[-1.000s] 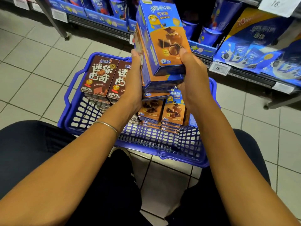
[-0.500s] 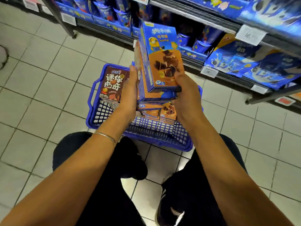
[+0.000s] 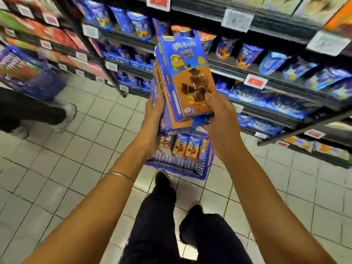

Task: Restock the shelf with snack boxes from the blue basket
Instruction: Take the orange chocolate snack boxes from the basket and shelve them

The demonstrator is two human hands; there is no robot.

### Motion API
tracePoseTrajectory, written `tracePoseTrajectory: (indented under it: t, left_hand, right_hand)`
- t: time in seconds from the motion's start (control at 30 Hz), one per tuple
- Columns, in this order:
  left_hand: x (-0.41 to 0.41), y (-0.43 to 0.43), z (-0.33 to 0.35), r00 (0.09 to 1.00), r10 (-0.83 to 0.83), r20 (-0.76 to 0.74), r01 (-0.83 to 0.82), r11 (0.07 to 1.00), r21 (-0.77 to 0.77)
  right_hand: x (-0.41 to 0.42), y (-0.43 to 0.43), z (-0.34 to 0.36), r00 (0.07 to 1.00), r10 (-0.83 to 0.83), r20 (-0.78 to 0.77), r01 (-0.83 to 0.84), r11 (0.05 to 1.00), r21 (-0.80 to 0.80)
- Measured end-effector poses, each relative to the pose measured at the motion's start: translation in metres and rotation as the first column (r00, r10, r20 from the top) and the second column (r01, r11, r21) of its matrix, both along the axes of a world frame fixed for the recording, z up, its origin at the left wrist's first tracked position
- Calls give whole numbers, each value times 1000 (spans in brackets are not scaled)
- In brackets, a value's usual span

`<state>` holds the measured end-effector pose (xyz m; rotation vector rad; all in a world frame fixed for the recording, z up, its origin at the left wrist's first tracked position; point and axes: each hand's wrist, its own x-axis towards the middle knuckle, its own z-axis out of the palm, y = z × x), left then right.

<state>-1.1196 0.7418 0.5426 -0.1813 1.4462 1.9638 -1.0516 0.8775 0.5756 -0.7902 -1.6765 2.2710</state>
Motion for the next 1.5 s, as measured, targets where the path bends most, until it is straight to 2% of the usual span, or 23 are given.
tracePoseTrajectory:
  t: [0.17, 0.27, 0.37, 0.5, 0.73, 0.9, 1.1, 1.27, 1.5]
  left_hand:
    - [12, 11, 85, 993, -42, -109, 50, 996, 69]
    - [18, 22, 129, 984, -69, -166, 94, 985, 147]
    - [27, 35, 174, 973, -26, -231, 70, 980, 185]
    - [37, 49, 218, 963, 61, -262, -19, 987, 161]
    - [48, 53, 235, 953, -7, -304, 62, 983, 172]
    - [39, 50, 234, 953, 30, -302, 39, 975, 219]
    - [2, 53, 255, 944, 110, -310, -25, 964, 266]
    - [-54, 57, 281, 906, 124, -405, 8, 951, 310]
    - [-120, 72, 334, 799, 78, -597, 166, 924, 343]
  right_hand:
    - [9, 12, 101, 997, 36, -63, -26, 987, 158]
    - [15, 20, 149, 994, -8, -109, 32, 976, 218]
    - [22, 29, 182, 985, -51, -162, 97, 952, 289]
    - [32, 40, 212, 969, -53, -241, 126, 946, 299]
    - [44, 40, 235, 959, -72, -276, 156, 942, 296]
    - [43, 39, 242, 961, -98, -259, 167, 951, 260]
    - [14, 41, 266, 946, -78, -315, 145, 970, 195]
    - [-23, 44, 299, 921, -37, -387, 132, 966, 223]
    - [-69, 50, 350, 852, -63, -520, 242, 928, 284]
